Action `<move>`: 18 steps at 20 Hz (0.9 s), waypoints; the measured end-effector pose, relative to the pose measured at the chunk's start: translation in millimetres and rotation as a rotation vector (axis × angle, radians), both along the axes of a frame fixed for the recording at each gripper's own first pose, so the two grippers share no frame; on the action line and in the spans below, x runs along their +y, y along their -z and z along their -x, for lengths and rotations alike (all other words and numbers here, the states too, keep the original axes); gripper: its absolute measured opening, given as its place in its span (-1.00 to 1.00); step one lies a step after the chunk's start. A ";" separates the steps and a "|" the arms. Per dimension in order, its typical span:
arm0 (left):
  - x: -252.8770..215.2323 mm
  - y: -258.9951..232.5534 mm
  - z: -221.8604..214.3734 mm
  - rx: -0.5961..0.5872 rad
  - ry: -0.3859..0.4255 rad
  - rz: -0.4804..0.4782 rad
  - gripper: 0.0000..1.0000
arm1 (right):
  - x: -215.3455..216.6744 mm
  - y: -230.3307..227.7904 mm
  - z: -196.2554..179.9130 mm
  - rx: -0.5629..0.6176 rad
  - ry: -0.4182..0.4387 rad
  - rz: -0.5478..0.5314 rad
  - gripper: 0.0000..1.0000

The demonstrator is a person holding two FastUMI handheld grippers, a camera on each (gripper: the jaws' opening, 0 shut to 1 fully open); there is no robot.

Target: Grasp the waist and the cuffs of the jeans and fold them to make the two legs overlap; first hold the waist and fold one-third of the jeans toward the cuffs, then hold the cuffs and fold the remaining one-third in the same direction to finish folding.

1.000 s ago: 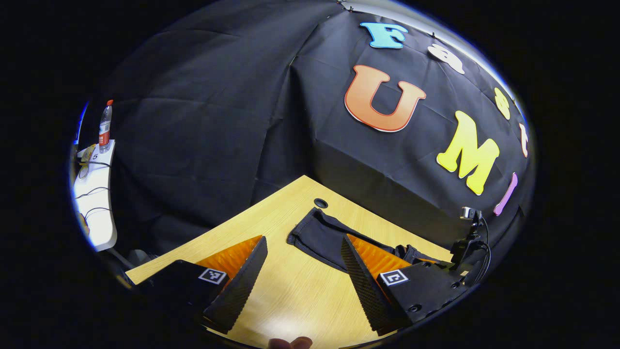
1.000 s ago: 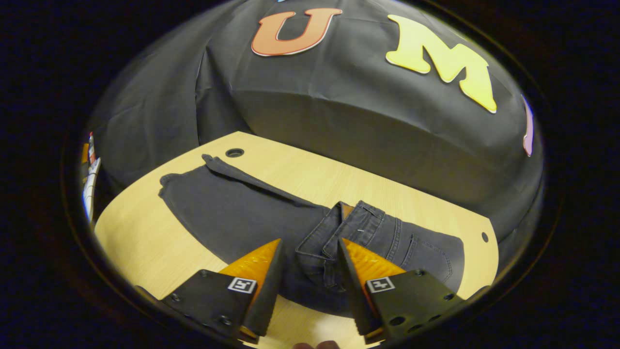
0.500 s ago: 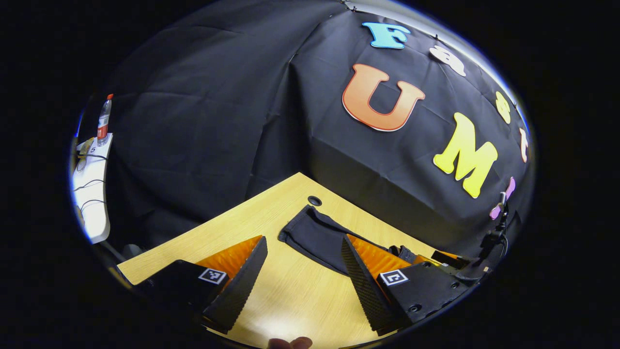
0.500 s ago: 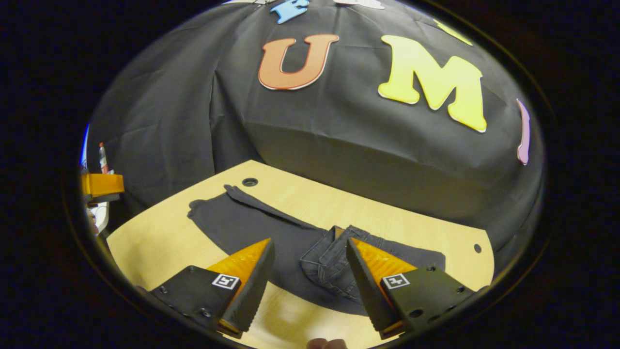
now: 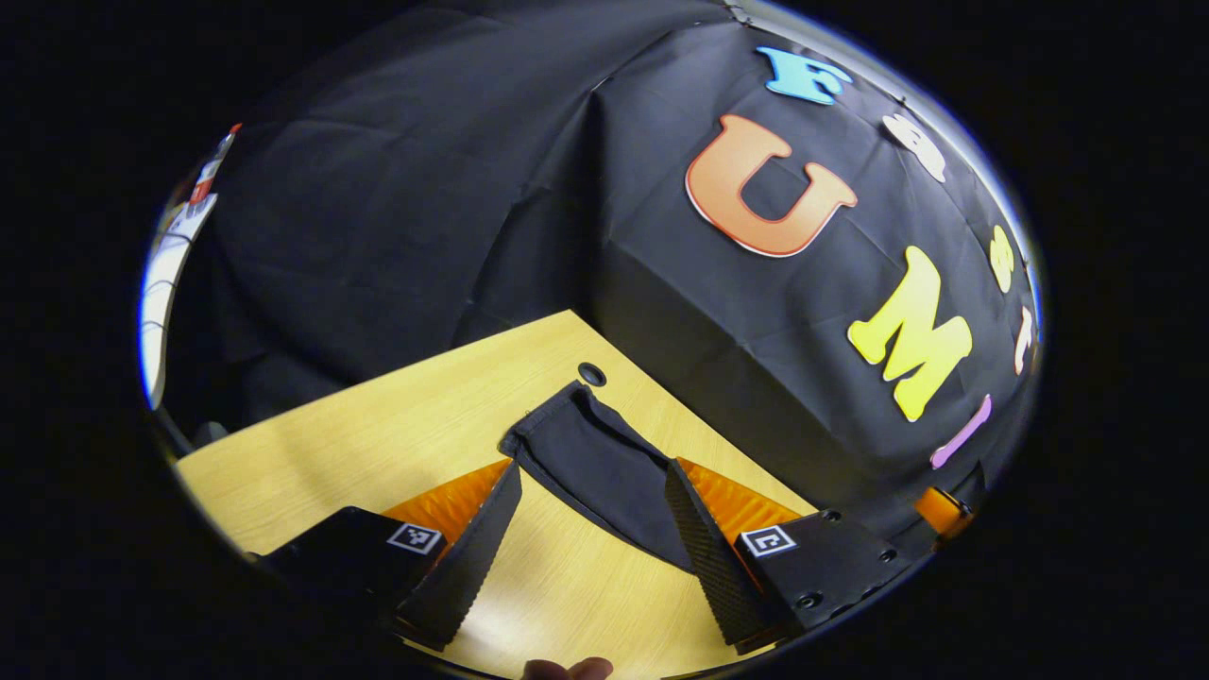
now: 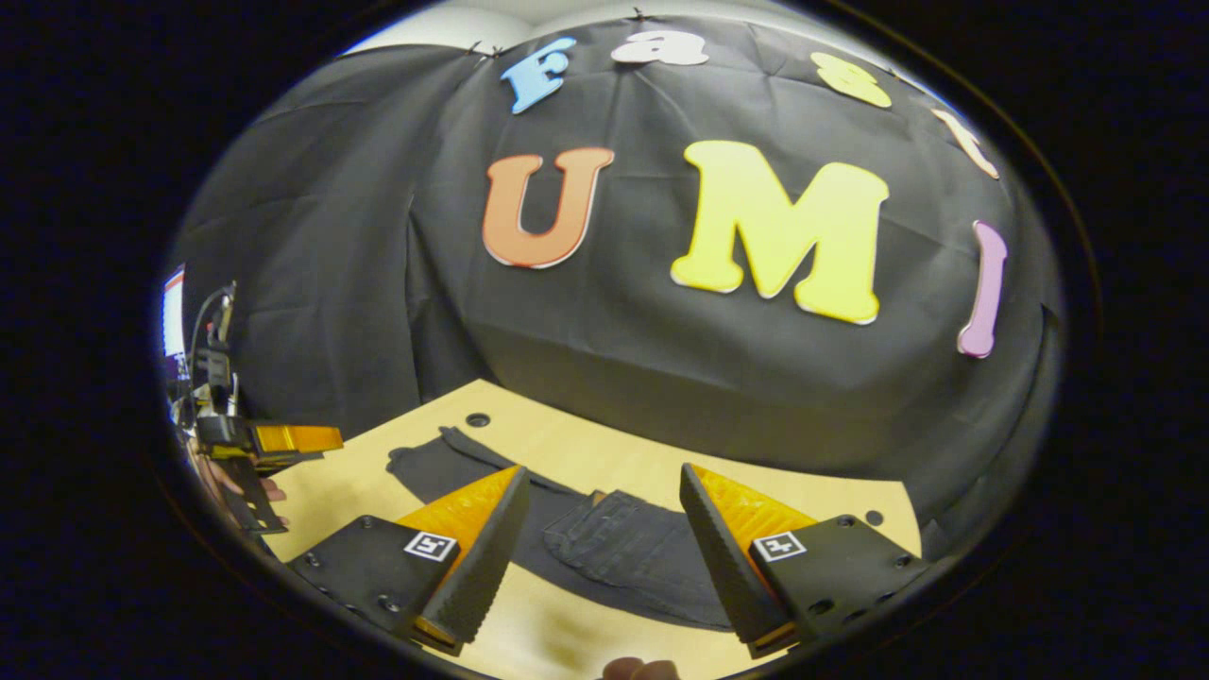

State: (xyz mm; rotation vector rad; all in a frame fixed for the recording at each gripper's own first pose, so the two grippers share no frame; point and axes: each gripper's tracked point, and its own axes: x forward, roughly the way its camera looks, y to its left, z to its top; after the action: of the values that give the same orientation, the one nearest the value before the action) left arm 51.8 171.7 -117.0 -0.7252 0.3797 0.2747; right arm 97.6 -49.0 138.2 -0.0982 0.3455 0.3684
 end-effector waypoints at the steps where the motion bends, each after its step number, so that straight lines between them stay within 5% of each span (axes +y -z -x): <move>1: 1.2 7.3 -5.6 0.004 -0.005 0.035 0.98 | -13.2 -8.1 0.5 -0.003 0.017 -0.002 0.96; 11: 14.2 78.4 -63.3 0.071 -0.190 0.542 0.96 | -107.6 8.3 29.2 0.090 0.168 0.023 0.96; 18: 13.7 100.4 -92.4 0.122 -0.217 0.567 0.95 | -134.9 5.2 36.5 0.092 0.240 0.020 0.96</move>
State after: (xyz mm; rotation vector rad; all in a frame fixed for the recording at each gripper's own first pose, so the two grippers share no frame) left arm 144.2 185.4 -217.4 -1.3150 0.5028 0.4247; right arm 61.1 -183.9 133.0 -0.0585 0.4465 0.1321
